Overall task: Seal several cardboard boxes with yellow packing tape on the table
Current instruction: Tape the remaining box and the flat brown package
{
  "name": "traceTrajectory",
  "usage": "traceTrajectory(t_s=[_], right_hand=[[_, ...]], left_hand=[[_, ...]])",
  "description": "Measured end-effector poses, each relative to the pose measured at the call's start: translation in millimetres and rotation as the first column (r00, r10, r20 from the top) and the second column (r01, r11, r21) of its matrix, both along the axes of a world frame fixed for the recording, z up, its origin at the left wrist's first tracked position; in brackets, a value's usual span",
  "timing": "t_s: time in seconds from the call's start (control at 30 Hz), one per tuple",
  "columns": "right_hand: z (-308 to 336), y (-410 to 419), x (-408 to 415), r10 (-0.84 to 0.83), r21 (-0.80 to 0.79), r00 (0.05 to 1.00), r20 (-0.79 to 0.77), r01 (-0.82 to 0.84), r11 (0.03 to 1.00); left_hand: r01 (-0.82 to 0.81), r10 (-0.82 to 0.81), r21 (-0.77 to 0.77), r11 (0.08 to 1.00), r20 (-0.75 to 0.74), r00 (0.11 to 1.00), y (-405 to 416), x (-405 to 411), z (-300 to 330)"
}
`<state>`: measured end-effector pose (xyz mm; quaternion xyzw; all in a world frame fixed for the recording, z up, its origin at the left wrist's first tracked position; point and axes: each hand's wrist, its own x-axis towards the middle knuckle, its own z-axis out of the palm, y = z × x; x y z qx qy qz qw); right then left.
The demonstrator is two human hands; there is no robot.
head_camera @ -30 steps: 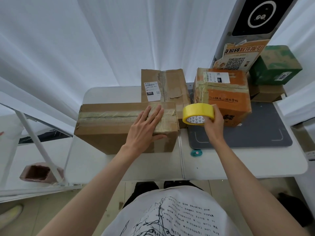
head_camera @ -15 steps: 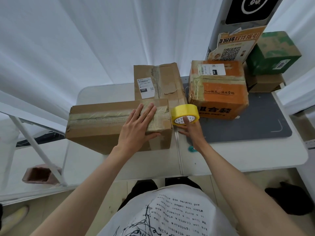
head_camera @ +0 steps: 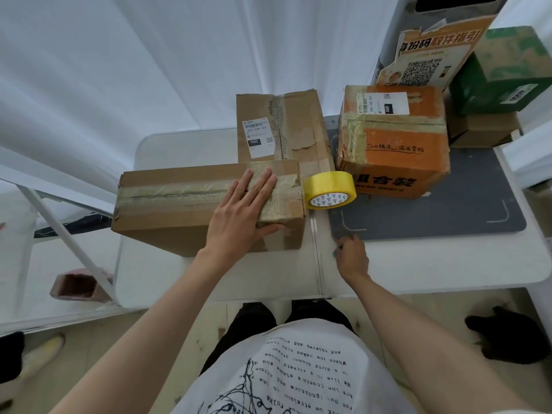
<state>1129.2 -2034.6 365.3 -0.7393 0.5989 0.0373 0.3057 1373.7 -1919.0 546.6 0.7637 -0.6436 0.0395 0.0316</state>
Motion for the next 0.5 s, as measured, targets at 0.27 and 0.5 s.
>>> traceTrajectory(t_s=[0.27, 0.5], right_hand=[[-0.5, 4.6, -0.2, -0.146, 0.070, 0.987, -0.059, 0.150, 0.986], [4.9, 3.8, -1.2, -0.175, 0.317, 0.981, -0.083, 0.192, 0.929]], left_hand=[[-0.010, 0.010, 0.001, 1.000, -0.016, 1.000, -1.0, -0.3, 1.3], [-0.012, 0.012, -0.013, 1.000, -0.006, 1.000, -2.8, 0.0, 1.5]])
